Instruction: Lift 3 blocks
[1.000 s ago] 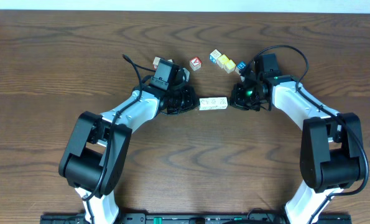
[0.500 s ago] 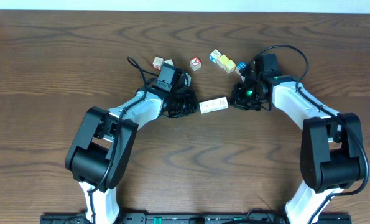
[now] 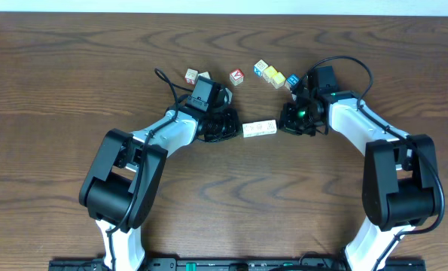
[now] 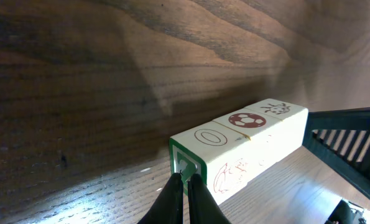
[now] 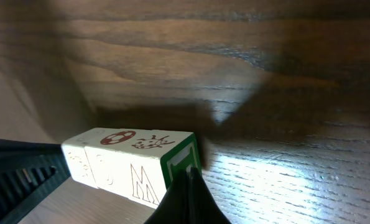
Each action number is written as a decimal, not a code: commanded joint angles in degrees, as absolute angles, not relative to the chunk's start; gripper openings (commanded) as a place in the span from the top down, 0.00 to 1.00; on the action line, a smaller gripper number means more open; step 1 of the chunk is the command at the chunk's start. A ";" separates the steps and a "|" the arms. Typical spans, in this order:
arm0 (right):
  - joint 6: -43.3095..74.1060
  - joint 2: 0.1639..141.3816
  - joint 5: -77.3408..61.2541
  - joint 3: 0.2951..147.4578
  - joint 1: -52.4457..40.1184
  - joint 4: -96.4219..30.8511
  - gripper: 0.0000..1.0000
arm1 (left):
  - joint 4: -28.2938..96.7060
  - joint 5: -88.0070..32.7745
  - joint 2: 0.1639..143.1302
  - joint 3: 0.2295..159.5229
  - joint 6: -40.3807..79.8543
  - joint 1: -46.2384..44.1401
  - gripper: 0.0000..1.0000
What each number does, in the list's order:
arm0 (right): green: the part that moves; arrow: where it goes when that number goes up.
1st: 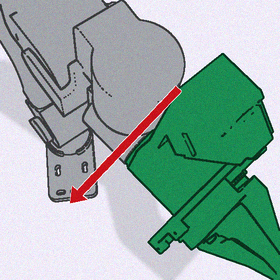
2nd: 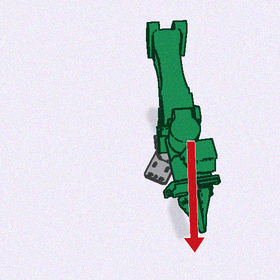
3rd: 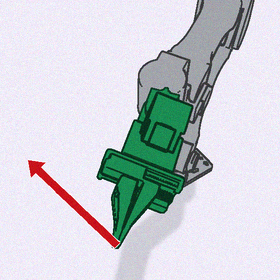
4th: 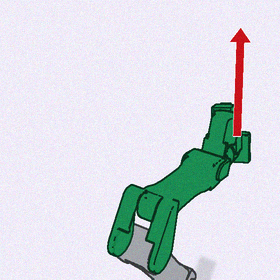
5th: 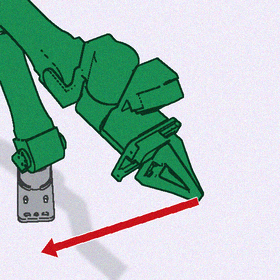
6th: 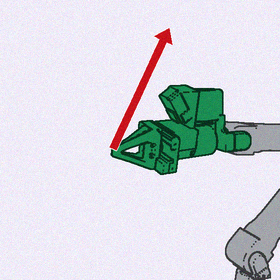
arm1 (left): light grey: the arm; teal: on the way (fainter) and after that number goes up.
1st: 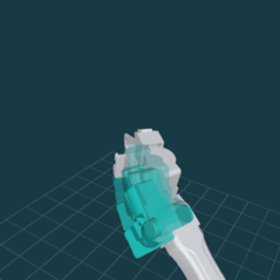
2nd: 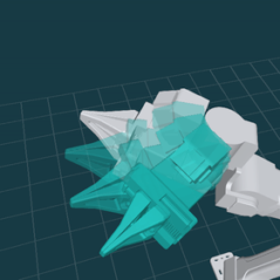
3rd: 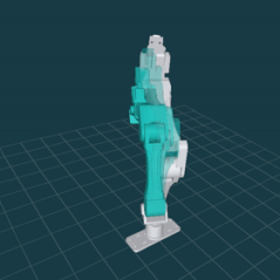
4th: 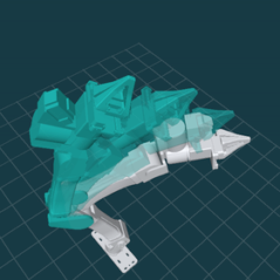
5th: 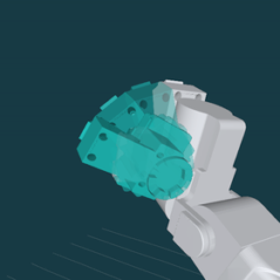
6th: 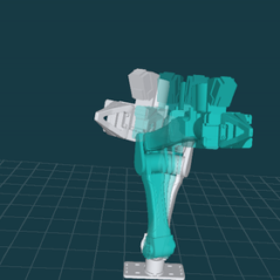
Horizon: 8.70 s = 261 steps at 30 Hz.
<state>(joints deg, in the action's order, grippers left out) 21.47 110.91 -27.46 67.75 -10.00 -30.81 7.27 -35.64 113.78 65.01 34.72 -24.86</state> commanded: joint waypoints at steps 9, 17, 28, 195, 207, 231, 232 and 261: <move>21.21 112.62 -34.65 67.68 -13.98 -32.05 0.99 | 6.35 -37.82 114.78 64.93 34.37 -27.62 0.93; 22.28 112.62 -30.50 67.68 -13.98 -33.87 0.99 | 6.76 -34.85 114.78 64.93 34.15 -27.62 0.93; 22.28 112.62 -27.81 67.77 -13.80 -34.15 0.91 | 6.76 -34.83 114.76 64.95 34.15 -27.59 0.90; 13.34 0.27 4.47 0.30 -3.01 -4.12 0.01 | 44.73 -15.33 72.01 65.14 19.94 -3.77 0.24; 11.92 0.27 4.05 0.32 -2.98 -3.90 0.01 | 44.75 -15.33 72.01 65.14 19.94 -3.77 0.24; 11.92 0.27 4.03 0.32 -2.98 -3.90 0.01 | 44.75 -15.33 72.01 65.14 19.94 -3.77 0.24; 11.92 0.30 4.03 0.32 -2.98 -3.90 0.01 | 44.73 -15.33 72.01 65.14 19.92 -3.77 0.24; 11.92 0.27 4.03 0.32 -2.98 -3.90 0.01 | 39.09 -12.73 49.84 41.91 -3.25 -3.92 0.24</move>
